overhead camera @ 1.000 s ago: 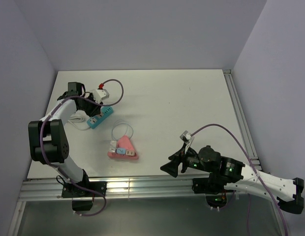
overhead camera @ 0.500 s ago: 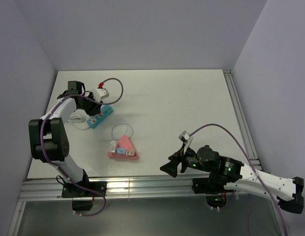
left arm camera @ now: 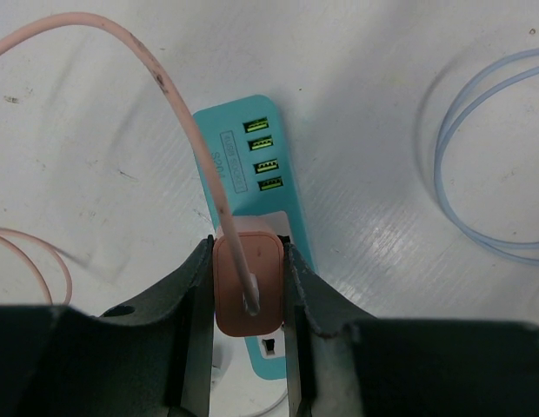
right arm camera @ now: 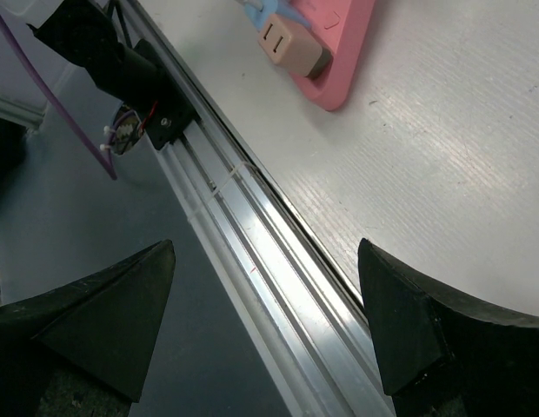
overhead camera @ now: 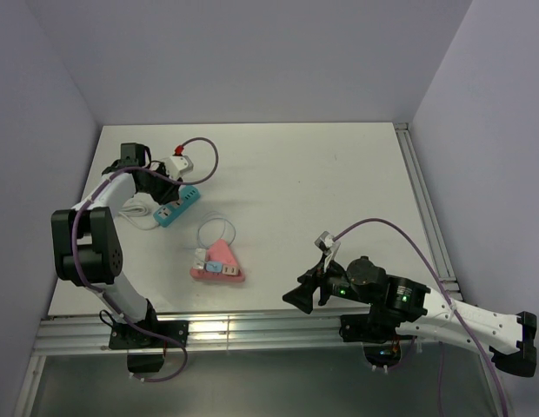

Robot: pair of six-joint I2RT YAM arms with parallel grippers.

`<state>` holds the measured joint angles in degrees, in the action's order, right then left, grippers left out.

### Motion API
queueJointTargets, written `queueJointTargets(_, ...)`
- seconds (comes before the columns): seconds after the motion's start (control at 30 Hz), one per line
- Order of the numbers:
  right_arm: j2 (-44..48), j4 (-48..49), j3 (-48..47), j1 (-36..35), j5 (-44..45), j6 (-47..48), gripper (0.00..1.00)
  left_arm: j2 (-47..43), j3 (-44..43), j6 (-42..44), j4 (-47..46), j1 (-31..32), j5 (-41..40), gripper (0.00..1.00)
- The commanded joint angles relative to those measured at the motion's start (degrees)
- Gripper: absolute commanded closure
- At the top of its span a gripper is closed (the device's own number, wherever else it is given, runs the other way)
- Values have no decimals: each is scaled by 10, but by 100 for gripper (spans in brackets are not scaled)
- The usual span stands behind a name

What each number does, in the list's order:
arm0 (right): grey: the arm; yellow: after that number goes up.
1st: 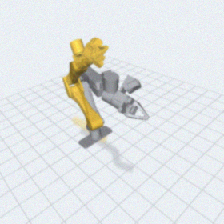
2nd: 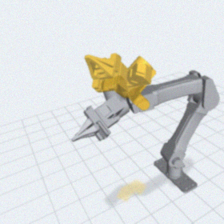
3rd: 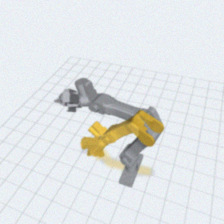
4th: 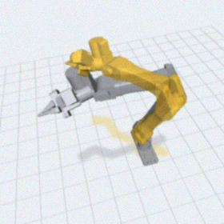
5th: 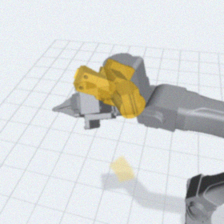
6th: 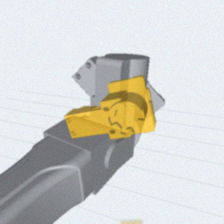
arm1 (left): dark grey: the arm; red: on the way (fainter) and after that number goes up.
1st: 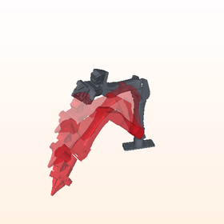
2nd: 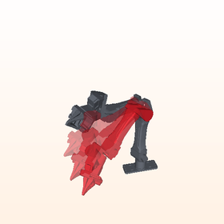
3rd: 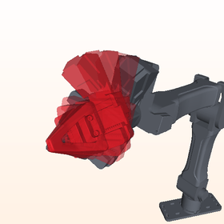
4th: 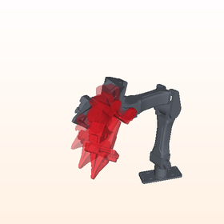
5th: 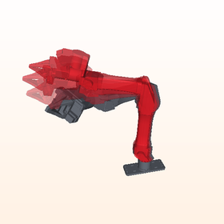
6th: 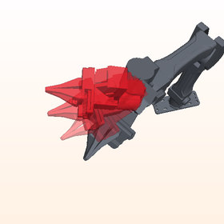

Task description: Insert the plug

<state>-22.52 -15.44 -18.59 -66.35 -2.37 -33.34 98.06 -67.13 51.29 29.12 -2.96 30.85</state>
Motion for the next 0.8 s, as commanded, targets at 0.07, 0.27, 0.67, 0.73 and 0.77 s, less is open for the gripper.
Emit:
queueJointTargets(0.07, -4, 4, -34, -1, 11, 13, 8, 64, 31, 4, 21, 6, -9, 100)
queueJointTargets(0.27, -9, 7, -37, -2, 11, 13, 8, 57, 63, -5, -4, -4, 2, 100)
queueJointTargets(0.67, -8, 5, -39, -2, 11, 19, 8, 15, 124, -32, -44, -19, -20, 100)
queueJointTargets(0.73, -5, 5, -40, -2, 11, 21, 8, 23, 124, -48, -42, -19, -19, 100)
queueJointTargets(0.77, -5, 6, -39, -1, 10, 23, 8, 27, 120, -52, -38, -19, -18, 100)
